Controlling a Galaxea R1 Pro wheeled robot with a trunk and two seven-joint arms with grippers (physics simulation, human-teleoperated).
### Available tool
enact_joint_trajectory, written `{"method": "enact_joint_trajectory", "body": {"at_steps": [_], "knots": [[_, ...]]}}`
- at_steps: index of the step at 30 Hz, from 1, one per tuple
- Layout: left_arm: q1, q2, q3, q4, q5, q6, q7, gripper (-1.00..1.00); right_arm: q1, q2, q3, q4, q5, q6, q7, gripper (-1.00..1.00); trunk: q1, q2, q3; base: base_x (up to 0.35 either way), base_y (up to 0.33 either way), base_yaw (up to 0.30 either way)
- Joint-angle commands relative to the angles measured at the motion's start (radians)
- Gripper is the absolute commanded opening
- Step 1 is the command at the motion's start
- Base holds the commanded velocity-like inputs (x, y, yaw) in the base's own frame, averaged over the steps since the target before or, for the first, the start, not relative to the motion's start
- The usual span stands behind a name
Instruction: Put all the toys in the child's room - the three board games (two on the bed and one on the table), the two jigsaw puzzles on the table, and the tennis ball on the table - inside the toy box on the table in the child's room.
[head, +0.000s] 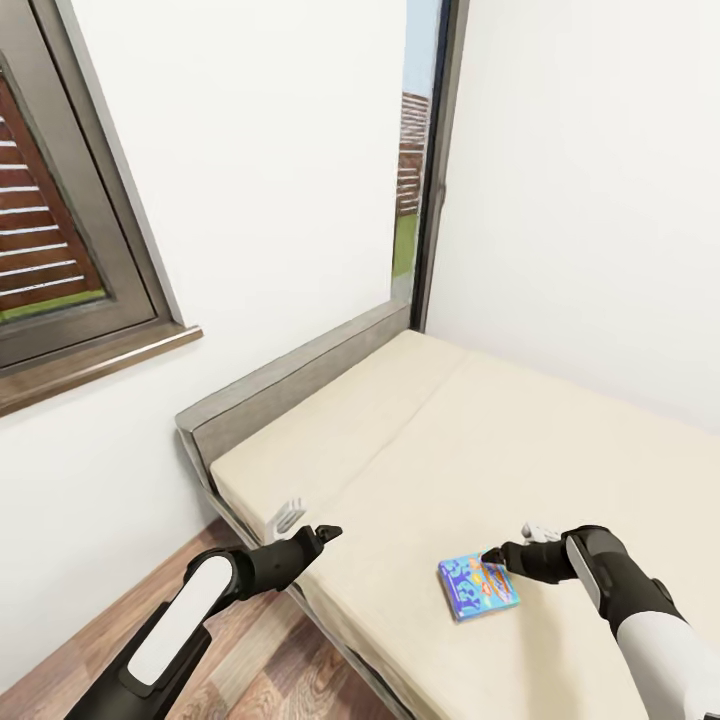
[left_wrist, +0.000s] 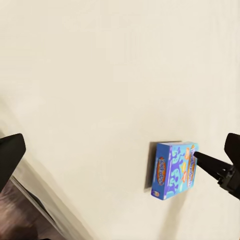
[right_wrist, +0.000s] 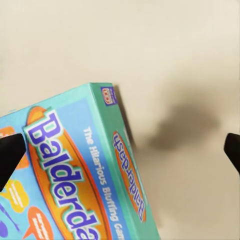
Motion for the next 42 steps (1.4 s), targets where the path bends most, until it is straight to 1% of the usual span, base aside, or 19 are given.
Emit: {"method": "enact_joint_trajectory", "body": {"at_steps": [1, 12, 33, 38, 42], "knots": [[-0.001, 0.001, -0.002, -0.001, 0.010, -0.002, 0.010, 1.00, 0.000, 0.001, -0.003, 0.010, -0.021, 0.010, 0.013, 1.00, 0.000, 0.000, -0.001, 0.000, 0.000, 0.014], [-0.001, 0.001, -0.002, -0.001, 0.010, -0.002, 0.010, 1.00, 0.000, 0.001, -0.003, 0.010, -0.021, 0.011, 0.034, 1.00, 0.000, 0.000, -0.001, 0.000, 0.000, 0.007], [-0.001, -0.001, -0.002, -0.002, 0.010, -0.003, 0.008, 1.00, 0.002, 0.002, -0.004, 0.010, -0.020, 0.028, 0.042, 1.00, 0.000, 0.000, -0.001, 0.000, 0.000, 0.008], [-0.001, 0.000, -0.001, -0.002, 0.010, -0.003, 0.008, 1.00, 0.002, 0.002, -0.004, 0.010, -0.021, 0.052, 0.045, 1.00, 0.000, 0.000, -0.001, 0.000, 0.000, 0.051], [-0.001, 0.001, -0.003, -0.002, 0.010, -0.002, 0.008, 1.00, 0.003, 0.002, -0.003, 0.010, -0.020, 0.096, 0.050, 1.00, 0.000, 0.000, -0.001, 0.000, 0.000, 0.032]]}}
